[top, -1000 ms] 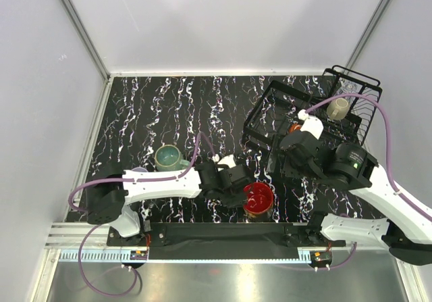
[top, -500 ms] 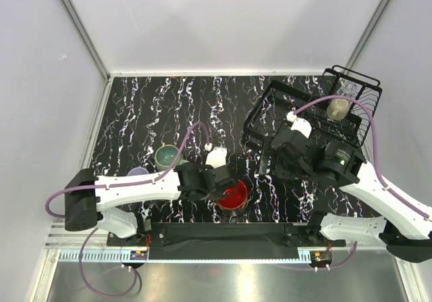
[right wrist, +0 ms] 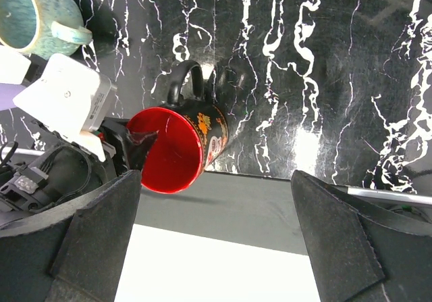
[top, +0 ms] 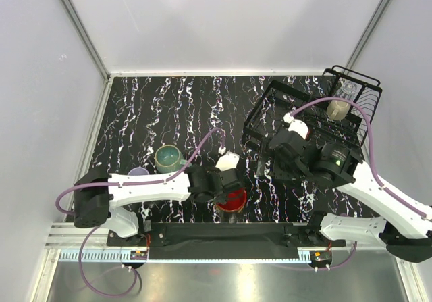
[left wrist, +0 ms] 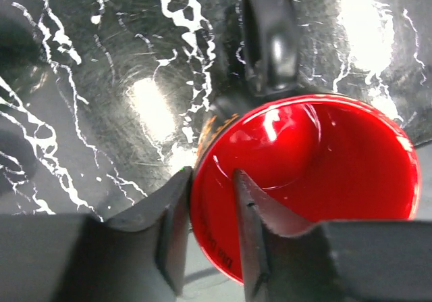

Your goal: Load the cups into the dish rack

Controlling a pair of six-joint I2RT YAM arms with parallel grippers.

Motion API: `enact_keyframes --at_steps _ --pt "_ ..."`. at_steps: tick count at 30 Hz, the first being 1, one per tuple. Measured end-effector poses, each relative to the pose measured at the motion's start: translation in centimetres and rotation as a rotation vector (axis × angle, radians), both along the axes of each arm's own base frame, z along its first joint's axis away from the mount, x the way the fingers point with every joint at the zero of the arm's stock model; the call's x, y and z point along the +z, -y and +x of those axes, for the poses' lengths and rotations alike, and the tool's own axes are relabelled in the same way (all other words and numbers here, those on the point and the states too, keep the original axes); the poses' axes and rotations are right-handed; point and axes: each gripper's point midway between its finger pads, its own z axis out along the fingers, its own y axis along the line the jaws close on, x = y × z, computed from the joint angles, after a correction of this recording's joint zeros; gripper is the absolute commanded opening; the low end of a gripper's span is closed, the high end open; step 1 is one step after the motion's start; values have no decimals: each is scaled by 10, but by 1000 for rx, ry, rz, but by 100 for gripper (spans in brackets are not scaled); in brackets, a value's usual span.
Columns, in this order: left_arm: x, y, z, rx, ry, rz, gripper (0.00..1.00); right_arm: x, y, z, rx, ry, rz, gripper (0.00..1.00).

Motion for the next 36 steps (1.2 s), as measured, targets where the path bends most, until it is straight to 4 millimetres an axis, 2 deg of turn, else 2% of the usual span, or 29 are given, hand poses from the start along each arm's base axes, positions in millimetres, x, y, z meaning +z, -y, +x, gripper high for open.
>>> enact_keyframes --at_steps 3,5,6,12,15,17,19,20,23,26,29,32,36 --pt "-1 4 -2 -18 -7 -8 36 -2 1 -1 0 -1 -2 100" --pt "-1 3 -2 -26 -10 -5 9 -3 2 -1 0 -2 -3 100" --pt "-2 1 -1 -26 -9 4 0 -4 2 -2 0 -3 -3 100" --pt "0 9 0 -39 -1 -17 0 -11 -2 -4 7 -26 10 100" --pt "2 5 2 -38 24 -31 0 -13 -7 -7 2 -50 37 100" --pt "8 -4 6 -49 73 -30 0 -12 -13 -10 6 -67 68 100" --pt "26 -22 15 -54 161 -43 0 -9 -19 -14 16 -86 106 100" --pt "31 -24 16 -53 179 -50 0 -7 -21 -16 23 -95 128 100" --pt "76 -42 30 -72 332 -129 0 4 -28 -24 41 -112 211 100" --pt "126 -50 41 -102 493 -254 0 20 -35 -37 72 -127 331 100" --pt "159 -55 44 -154 614 -327 0 36 -48 -52 129 -172 453 100" --pt "179 -60 46 -231 710 -321 0 50 -67 -65 193 -238 555 100" --pt "191 -61 48 -347 802 -254 0 65 -97 -76 265 -349 658 100"
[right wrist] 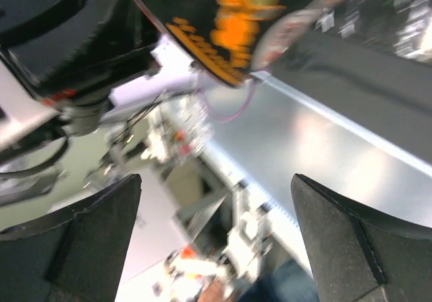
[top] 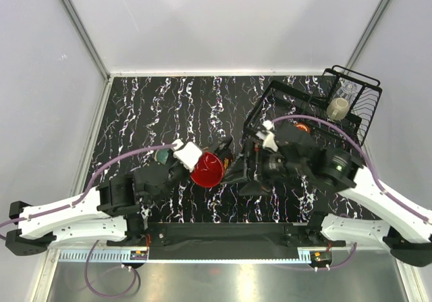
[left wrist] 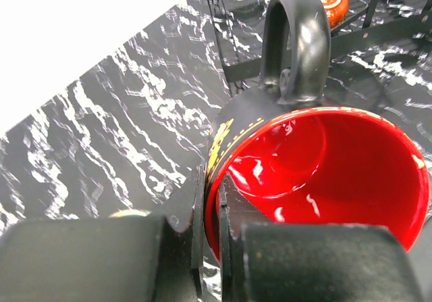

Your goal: Load the cups into the dish rack

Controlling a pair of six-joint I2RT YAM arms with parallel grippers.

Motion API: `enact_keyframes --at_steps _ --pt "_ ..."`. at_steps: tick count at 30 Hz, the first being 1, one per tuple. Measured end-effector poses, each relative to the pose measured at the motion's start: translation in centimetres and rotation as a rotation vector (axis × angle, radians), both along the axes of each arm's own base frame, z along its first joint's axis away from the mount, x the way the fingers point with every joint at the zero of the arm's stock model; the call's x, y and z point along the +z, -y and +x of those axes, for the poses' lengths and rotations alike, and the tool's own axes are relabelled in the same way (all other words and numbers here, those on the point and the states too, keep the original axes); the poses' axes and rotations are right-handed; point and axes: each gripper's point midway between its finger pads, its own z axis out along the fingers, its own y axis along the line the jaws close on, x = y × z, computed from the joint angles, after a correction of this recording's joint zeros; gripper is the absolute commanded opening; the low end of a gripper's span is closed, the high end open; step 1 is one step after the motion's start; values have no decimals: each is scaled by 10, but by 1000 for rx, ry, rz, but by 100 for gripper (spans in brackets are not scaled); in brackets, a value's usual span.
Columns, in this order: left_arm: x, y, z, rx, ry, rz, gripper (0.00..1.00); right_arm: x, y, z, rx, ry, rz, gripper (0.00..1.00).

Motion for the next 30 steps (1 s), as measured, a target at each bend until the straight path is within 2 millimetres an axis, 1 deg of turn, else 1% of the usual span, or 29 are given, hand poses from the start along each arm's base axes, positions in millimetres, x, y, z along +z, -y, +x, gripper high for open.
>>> enact_keyframes --at_steps 4,6,8,11,14,16,18,19,23,26,30 --pt "2 1 -2 -81 100 76 0 12 -33 -4 75 -118 73 100" --pt "2 -2 -6 -127 143 97 0 19 -45 -6 106 -167 106 100" --pt "4 -5 -11 -175 180 105 0 26 -52 -9 133 -206 136 100" --pt "15 -9 -19 -236 228 88 0 34 -56 -12 158 -247 164 100" --pt "27 -11 -29 -293 266 51 0 41 -57 -11 163 -278 188 95" --pt "32 -12 -35 -327 285 35 0 44 -58 -9 159 -297 203 91" --pt "36 -12 -39 -354 301 27 0 47 -60 -5 149 -315 214 89" --pt "36 -11 -41 -368 307 28 0 47 -61 -3 143 -324 218 87" --pt "35 -9 -46 -415 329 53 0 48 -65 3 125 -374 226 74" --pt "32 -9 -48 -436 342 79 0 45 -68 7 120 -417 220 73" --pt "33 -14 -49 -444 370 99 0 40 -71 12 114 -454 209 73"
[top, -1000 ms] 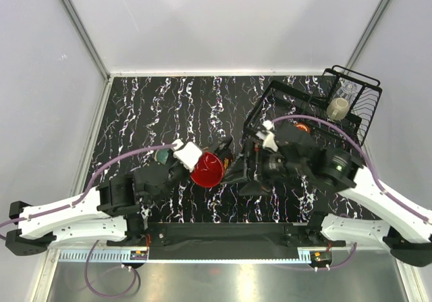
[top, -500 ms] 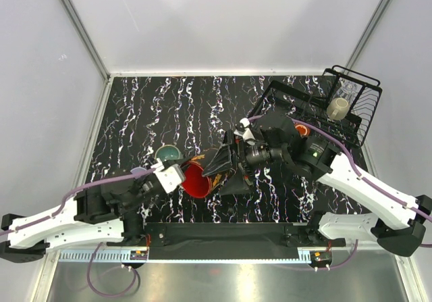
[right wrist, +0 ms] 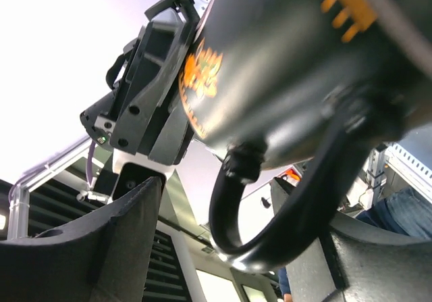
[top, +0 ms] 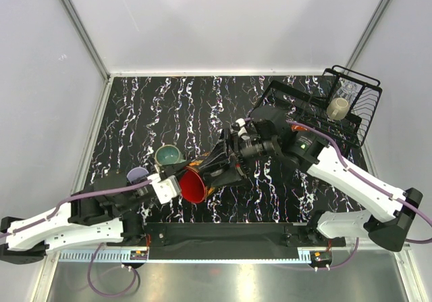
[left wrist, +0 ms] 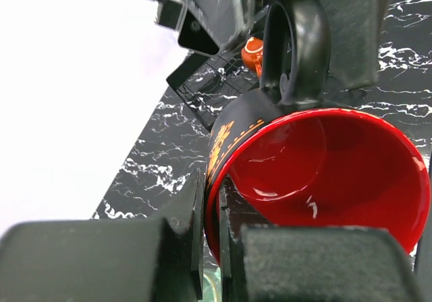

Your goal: Load the cups into the dish rack

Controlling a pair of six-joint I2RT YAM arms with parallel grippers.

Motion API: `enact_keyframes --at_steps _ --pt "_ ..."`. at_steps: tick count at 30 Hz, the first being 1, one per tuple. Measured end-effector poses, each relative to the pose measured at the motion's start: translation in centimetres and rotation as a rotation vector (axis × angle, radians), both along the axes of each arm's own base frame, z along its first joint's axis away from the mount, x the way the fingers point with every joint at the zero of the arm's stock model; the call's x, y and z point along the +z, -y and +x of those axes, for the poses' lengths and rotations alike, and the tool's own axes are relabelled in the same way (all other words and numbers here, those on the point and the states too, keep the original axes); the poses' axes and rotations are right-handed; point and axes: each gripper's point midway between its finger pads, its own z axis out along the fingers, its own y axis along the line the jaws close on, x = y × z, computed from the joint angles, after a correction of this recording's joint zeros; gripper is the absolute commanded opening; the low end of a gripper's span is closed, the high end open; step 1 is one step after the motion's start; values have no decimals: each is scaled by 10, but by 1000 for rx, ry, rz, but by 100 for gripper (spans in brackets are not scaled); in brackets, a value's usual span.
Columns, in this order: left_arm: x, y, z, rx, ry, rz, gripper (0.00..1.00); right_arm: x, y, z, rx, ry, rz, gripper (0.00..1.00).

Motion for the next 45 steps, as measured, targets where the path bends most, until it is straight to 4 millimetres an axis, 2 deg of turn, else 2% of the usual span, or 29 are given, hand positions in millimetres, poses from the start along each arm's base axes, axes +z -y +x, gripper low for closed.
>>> enact_keyframes --at_steps 4,7,10,13,14,16,17,18,19,20,22,25,29,30,31,33,35,38,42,45 --pt "6 -5 -3 -19 28 -3 0 -3 -2 1 7 -15 -7 72" --pt "10 -7 -6 -31 43 -11 0 -6 -2 3 3 -24 -12 64" --pt "14 -8 -7 -37 56 -15 0 -8 -3 3 3 -42 -19 60" --pt "15 -8 -6 -35 67 -8 0 -10 -3 2 0 -58 -29 42" --pt "16 -8 -5 -33 73 -7 0 -10 -3 3 -5 -70 -33 26" --pt "21 -10 -4 -31 110 5 0 -12 -2 6 -33 -128 -55 7" --pt "23 -11 -3 -26 131 13 0 -13 -3 9 -52 -162 -65 0" --pt "24 -11 -1 -19 142 22 0 -14 -4 11 -58 -183 -70 0" --pt "22 -11 0 -15 143 36 5 -14 -5 13 -66 -192 -72 0" --pt "20 -11 1 -12 142 45 22 -14 -4 13 -69 -194 -75 0" --pt "19 -10 0 -11 122 37 27 -16 -4 14 -70 -179 -82 0" --pt "22 -11 1 2 88 2 46 -18 -5 18 -65 -92 -88 0" --pt "33 -22 2 44 46 -91 60 -19 -6 31 -78 37 -147 0" --pt "36 -26 3 57 37 -116 67 -18 -7 37 -86 79 -169 0" --pt "43 -34 2 70 25 -166 69 -17 -6 43 -93 126 -197 0" --pt "57 -50 2 104 1 -268 69 -19 -2 59 -116 237 -275 0" --pt "74 -76 2 150 -34 -414 69 -24 4 77 -143 342 -354 0" --pt "91 -114 5 233 -121 -620 66 -40 23 115 -208 522 -529 0" --pt "92 -141 13 347 -279 -769 65 -76 60 175 -299 730 -850 0" --pt "83 -148 16 407 -383 -811 64 -104 86 217 -344 828 -1091 0"
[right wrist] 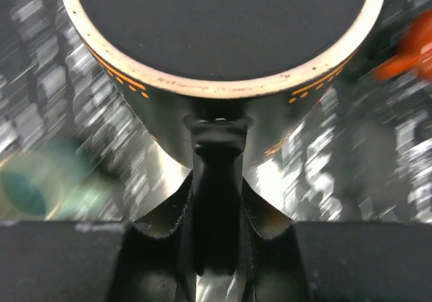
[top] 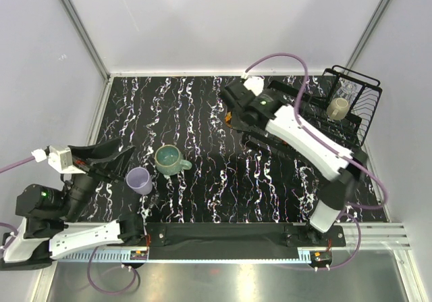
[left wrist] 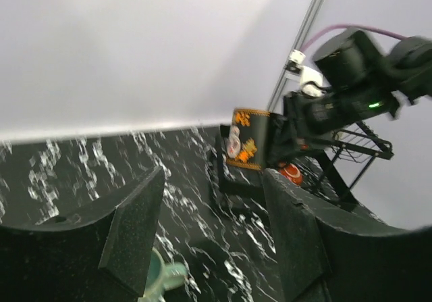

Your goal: Load the cups into the dish rack

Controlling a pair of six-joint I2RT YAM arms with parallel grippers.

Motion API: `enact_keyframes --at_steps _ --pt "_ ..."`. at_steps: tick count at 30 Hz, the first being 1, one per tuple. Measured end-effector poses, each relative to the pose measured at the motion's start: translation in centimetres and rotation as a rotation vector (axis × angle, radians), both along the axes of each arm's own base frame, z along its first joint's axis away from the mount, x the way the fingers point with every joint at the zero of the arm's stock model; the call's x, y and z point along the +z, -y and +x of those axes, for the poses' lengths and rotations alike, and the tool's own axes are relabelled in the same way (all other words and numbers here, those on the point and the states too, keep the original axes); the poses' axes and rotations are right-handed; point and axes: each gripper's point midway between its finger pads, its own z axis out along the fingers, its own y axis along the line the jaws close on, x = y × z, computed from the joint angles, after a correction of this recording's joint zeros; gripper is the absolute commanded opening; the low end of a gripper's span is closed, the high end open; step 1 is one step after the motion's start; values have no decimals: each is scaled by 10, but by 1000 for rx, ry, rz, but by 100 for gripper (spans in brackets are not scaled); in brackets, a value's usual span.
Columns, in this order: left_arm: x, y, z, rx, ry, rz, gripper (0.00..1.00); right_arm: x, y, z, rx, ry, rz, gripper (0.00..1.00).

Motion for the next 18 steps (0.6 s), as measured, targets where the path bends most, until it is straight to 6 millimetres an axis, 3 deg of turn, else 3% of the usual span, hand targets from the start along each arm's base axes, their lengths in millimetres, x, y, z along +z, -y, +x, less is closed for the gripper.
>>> enact_keyframes --at_steps 6,12,18 --pt "-33 18 3 -12 -152 41 66 -37 41 65 -170 140 -242 0" --pt "-65 32 2 -35 -222 84 67 -59 81 121 -379 241 -304 0" --pt "-70 34 -2 -63 -239 64 68 -95 115 152 -580 274 -340 0"
